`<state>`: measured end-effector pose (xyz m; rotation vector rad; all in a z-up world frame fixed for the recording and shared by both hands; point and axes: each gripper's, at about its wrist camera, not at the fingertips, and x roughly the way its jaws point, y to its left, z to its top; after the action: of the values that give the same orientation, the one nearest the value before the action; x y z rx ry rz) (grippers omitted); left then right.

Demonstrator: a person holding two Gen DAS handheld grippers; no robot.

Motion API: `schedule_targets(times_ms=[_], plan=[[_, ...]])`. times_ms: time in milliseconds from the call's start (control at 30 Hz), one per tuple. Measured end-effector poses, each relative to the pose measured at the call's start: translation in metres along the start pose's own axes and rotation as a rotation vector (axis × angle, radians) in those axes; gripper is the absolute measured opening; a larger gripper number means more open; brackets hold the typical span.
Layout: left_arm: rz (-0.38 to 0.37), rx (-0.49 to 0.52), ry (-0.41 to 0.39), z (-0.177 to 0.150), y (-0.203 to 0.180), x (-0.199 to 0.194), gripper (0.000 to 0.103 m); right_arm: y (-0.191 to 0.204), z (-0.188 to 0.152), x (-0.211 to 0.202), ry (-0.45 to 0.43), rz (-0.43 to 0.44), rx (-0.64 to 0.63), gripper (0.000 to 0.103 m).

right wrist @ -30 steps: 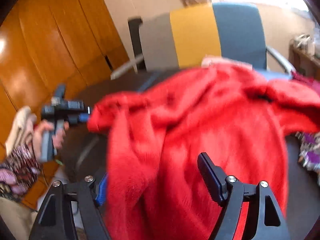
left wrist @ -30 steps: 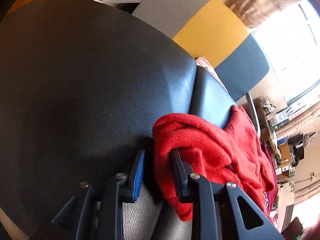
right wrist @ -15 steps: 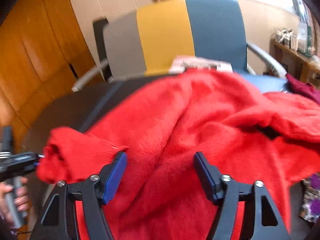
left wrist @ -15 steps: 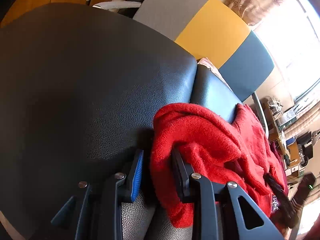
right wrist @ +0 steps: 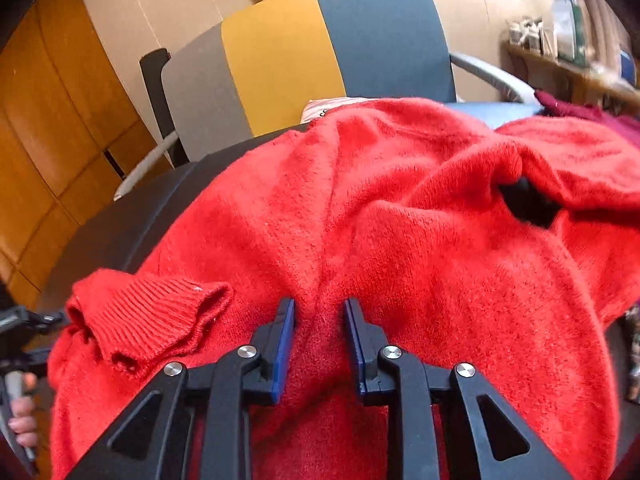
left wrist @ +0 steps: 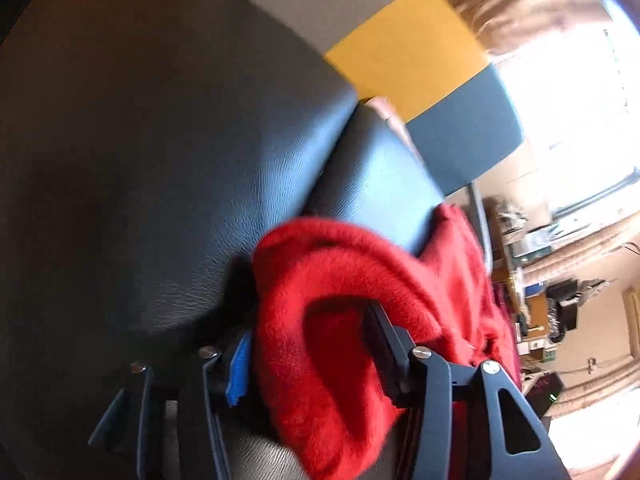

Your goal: Fold clothes

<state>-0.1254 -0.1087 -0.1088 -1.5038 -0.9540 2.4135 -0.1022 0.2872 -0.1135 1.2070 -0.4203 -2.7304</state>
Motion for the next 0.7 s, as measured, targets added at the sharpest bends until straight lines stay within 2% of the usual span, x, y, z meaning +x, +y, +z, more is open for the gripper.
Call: schedule_targets(times_ms=[33,100,167,267,367,433,500,567,600,700], plan=[[0.046,0.038,-0.011,0.002,-0.007,0.002,0.028,-0.001,0.0,-0.001,0.0,0.007,0.007,0.025],[0.072,0.104,-0.022,0.007,-0.02,0.0,0.016,0.003,0.002,0.005,0.0,0.012,0.01,0.025],[0.058,0.175,-0.045,0.018,-0.036,-0.013,0.014,0.001,0.005,0.006,0.0,0.017,0.013,0.025],[0.025,0.301,-0.151,0.035,-0.06,-0.051,0.014,0.002,0.003,0.007,-0.005,0.04,0.038,0.026],[-0.089,0.434,-0.274,0.044,-0.085,-0.099,0.014,0.001,0.001,0.007,-0.011,0.068,0.059,0.029],[-0.168,0.559,-0.334,0.035,-0.096,-0.119,0.014,0.001,0.001,0.007,-0.013,0.076,0.064,0.029],[-0.19,0.712,-0.376,0.014,-0.096,-0.133,0.015,0.002,0.0,0.007,-0.014,0.078,0.067,0.03],[-0.102,0.844,-0.346,-0.017,-0.084,-0.122,0.016,0.001,0.0,0.007,-0.014,0.081,0.072,0.03],[-0.052,0.867,-0.29,-0.028,-0.075,-0.109,0.016,0.0,0.0,0.007,-0.014,0.082,0.074,0.03],[0.025,0.842,-0.168,-0.059,-0.04,-0.085,0.016,-0.002,0.001,0.007,-0.011,0.084,0.078,0.03]])
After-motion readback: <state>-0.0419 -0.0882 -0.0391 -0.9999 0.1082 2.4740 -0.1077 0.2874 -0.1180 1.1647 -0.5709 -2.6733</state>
